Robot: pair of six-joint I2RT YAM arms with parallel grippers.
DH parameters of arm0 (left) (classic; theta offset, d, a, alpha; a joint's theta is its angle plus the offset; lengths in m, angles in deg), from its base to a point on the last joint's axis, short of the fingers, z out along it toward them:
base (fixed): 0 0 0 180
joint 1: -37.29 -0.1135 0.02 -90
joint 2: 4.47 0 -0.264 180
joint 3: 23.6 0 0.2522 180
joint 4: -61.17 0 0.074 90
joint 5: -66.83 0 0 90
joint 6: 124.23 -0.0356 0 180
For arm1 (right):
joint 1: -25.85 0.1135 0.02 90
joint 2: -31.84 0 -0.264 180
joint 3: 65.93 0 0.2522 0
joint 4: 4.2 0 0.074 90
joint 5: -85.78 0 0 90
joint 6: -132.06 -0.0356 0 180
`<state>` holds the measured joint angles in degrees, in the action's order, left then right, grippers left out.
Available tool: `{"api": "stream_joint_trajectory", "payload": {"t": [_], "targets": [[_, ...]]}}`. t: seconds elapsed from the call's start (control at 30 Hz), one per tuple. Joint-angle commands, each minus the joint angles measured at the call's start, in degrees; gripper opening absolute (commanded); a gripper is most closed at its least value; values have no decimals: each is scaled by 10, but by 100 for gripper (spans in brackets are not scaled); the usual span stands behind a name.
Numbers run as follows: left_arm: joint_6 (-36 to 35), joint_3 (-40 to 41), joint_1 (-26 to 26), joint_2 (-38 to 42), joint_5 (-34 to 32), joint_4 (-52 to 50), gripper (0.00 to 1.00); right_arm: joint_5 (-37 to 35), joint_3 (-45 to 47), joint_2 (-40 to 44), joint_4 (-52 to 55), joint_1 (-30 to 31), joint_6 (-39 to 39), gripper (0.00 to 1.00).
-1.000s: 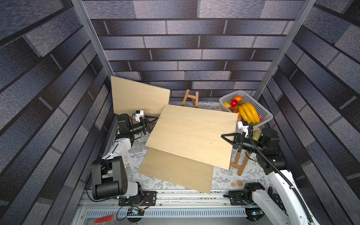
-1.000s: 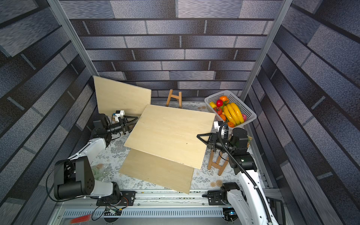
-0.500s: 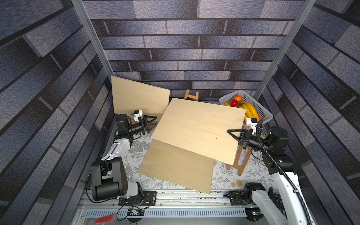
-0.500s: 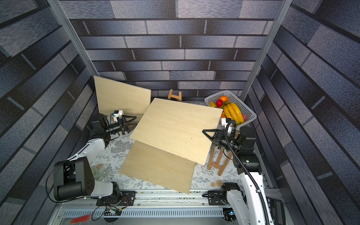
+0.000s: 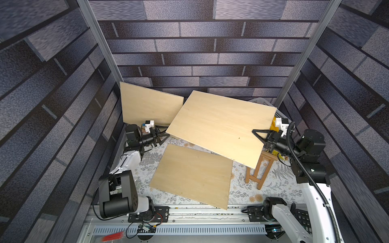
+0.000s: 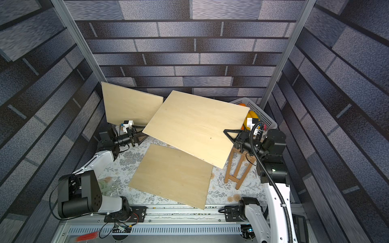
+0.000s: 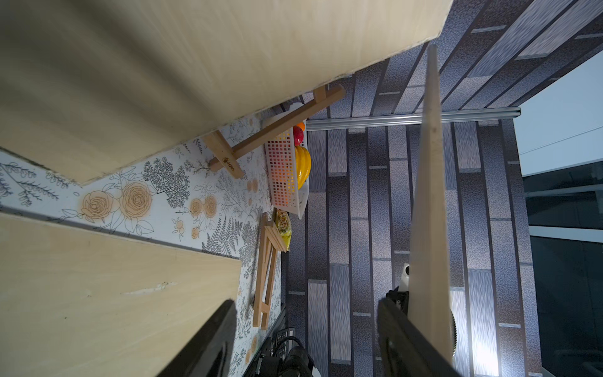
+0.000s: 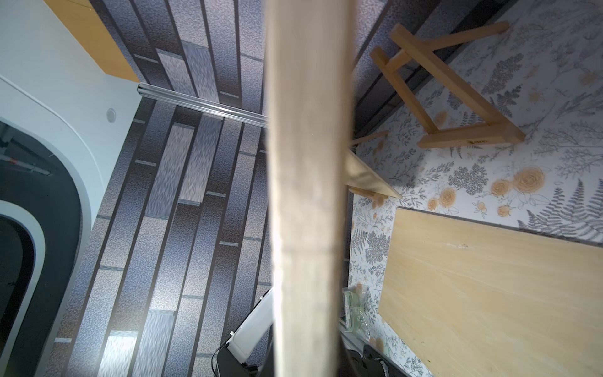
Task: Assemble the easel
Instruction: Place the drawing board on the easel.
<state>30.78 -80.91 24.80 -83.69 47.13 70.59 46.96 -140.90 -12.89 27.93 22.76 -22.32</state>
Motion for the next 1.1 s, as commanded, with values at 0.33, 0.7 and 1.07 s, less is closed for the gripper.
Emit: {"api": "stream_joint_trajectory", "payload": {"t": [0.33,0.7,1.07], "targets": [[-23,25,-4,23,6,-13,70,-8,-132,-119,-306,-24,-97,0],[-48,67,7,47,-2,-52,70,-38,-193,-226,-390,-34,-111,0],[-37,61,17,30,-5,-47,70,-39,-178,-248,-360,-35,-5,0]]}}
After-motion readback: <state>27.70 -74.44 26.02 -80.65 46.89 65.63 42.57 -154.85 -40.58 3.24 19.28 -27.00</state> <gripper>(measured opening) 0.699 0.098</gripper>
